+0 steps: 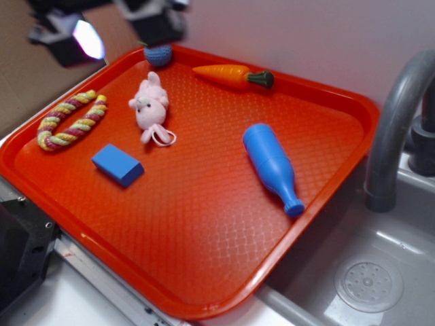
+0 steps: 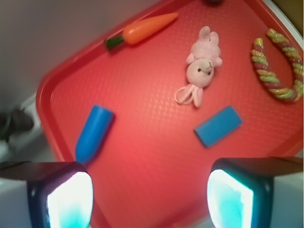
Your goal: Grab the blue bottle.
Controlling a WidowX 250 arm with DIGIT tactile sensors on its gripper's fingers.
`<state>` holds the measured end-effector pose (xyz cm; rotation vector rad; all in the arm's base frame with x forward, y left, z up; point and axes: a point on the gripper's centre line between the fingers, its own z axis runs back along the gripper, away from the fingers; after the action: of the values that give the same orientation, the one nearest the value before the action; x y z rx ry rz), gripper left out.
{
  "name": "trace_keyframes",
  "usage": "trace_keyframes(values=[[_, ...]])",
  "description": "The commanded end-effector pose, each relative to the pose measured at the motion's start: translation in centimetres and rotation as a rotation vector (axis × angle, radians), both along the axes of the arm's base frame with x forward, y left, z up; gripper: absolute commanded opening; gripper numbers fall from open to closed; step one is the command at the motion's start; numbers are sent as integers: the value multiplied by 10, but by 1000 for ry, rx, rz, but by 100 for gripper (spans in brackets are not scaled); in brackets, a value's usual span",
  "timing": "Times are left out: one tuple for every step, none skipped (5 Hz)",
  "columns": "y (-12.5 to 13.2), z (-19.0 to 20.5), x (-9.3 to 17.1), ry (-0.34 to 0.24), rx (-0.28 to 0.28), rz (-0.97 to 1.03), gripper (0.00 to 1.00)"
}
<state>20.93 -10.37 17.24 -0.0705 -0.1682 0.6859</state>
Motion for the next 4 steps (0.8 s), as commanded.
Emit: trace_keyframes(values=[[-15,-19,44,-39,-8,196,100],[-23,-45,58,-6,19,198,100],[-25,-72,67,30,37,195,100],[-35,-99,72,90,30,159,100]])
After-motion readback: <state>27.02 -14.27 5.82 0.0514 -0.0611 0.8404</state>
